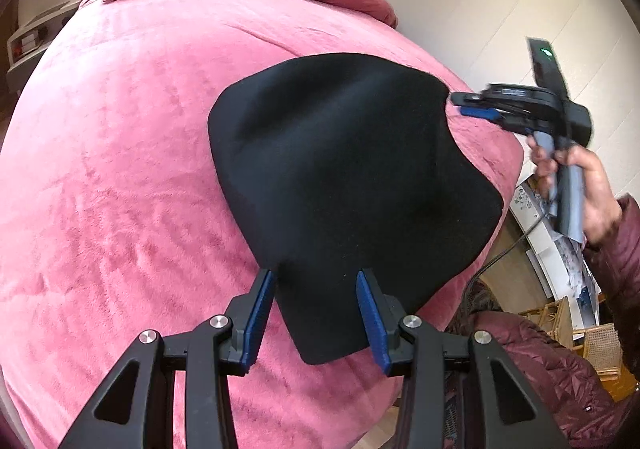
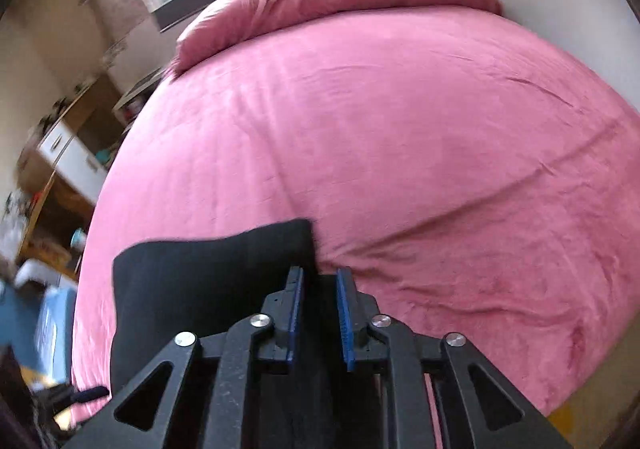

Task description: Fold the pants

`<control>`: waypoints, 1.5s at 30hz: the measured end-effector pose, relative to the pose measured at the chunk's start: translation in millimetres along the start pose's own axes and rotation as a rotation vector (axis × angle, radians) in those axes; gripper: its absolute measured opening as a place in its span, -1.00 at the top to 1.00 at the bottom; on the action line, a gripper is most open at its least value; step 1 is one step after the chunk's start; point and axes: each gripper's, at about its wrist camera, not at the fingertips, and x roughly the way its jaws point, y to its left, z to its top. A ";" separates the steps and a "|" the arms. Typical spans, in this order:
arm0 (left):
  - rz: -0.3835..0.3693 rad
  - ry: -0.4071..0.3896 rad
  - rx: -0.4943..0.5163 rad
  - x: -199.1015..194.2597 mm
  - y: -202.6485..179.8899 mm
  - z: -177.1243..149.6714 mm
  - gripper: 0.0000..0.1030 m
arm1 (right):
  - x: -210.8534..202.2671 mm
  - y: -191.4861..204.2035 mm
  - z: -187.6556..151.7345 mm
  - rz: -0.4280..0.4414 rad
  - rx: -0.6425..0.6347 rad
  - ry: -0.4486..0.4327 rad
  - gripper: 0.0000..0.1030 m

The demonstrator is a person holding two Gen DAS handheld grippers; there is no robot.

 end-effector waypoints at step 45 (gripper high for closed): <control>0.045 -0.095 -0.128 -7.3 12.0 36.7 0.15 | -37.9 -10.0 -53.1 0.162 0.052 -0.051 -0.23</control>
